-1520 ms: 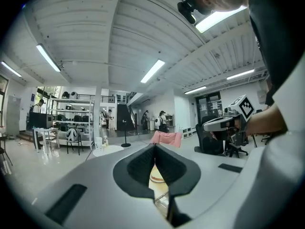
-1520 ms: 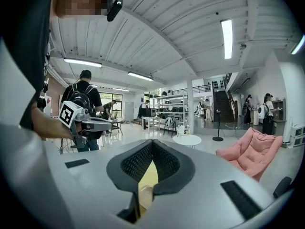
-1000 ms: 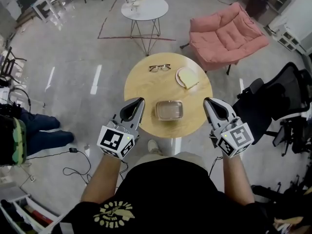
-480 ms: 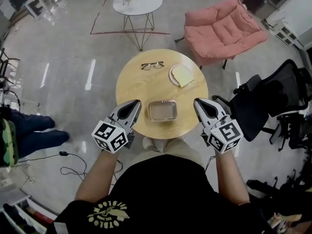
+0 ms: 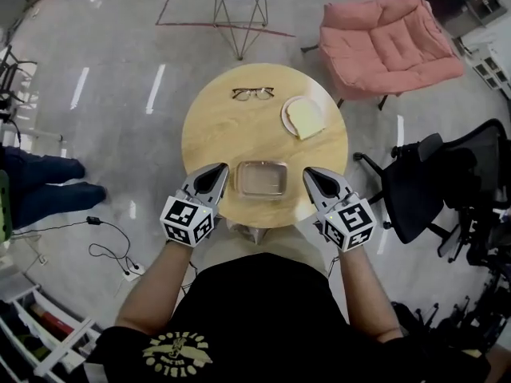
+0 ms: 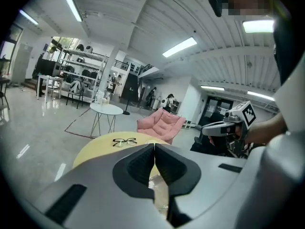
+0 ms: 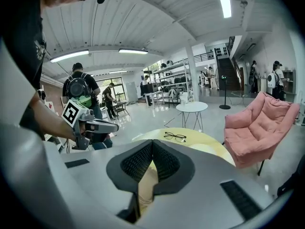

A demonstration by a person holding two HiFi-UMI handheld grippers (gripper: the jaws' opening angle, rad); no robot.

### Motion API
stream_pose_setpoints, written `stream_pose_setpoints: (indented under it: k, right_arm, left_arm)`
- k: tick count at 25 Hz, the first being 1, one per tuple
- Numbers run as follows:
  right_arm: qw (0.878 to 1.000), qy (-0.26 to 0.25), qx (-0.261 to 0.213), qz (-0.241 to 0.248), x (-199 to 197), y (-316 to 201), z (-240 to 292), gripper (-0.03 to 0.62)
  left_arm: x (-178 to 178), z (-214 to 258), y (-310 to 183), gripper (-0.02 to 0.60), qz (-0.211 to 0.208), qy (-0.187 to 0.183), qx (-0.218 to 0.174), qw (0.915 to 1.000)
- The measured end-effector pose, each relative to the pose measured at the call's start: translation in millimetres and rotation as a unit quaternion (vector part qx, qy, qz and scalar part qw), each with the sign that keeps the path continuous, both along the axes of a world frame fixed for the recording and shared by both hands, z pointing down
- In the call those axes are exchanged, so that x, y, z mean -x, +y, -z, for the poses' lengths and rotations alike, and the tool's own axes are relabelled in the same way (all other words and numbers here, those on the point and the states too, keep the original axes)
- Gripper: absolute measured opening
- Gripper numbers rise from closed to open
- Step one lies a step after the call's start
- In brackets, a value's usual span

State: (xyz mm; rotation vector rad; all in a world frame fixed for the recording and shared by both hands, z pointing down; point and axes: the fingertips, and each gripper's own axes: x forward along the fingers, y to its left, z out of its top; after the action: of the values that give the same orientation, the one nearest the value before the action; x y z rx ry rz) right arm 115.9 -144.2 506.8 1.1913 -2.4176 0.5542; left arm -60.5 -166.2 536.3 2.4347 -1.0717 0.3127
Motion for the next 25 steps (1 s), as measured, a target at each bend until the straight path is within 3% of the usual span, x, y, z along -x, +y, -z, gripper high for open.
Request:
stream_pose_setpoints:
  k: [6, 12, 14, 16, 25]
  right_arm:
    - [0.999, -0.003, 0.027, 0.017, 3.2, -8.3, -34.9, 0.015]
    - [0.997, -0.012, 0.076, 0.009, -1.3, -9.6, -77.8, 0.019]
    - [0.995, -0.019, 0.101, 0.008, -3.1, -6.8, -92.4, 0.071]
    - [0.992, -0.020, 0.121, 0.004, -6.1, -2.2, -105.6, 0.075]
    - [0.980, -0.032, 0.196, -0.031, -20.0, 14.5, -159.0, 0.089]
  left_arm:
    - [-12.1, -28.5, -5.1, 0.015, -0.001, -0.048, 0.010, 0.9988]
    - [-18.6, -80.8, 14.1, 0.085, -0.019, -0.053, 0.102, 0.9932]
    - [-19.3, -97.9, 19.8, 0.105, -0.016, -0.041, 0.143, 0.9887]
    - [-21.1, -111.7, 25.0, 0.110, -0.014, -0.036, 0.172, 0.9843]
    - [-28.4, -148.2, 37.5, 0.127, -0.020, -0.054, 0.233, 0.9709]
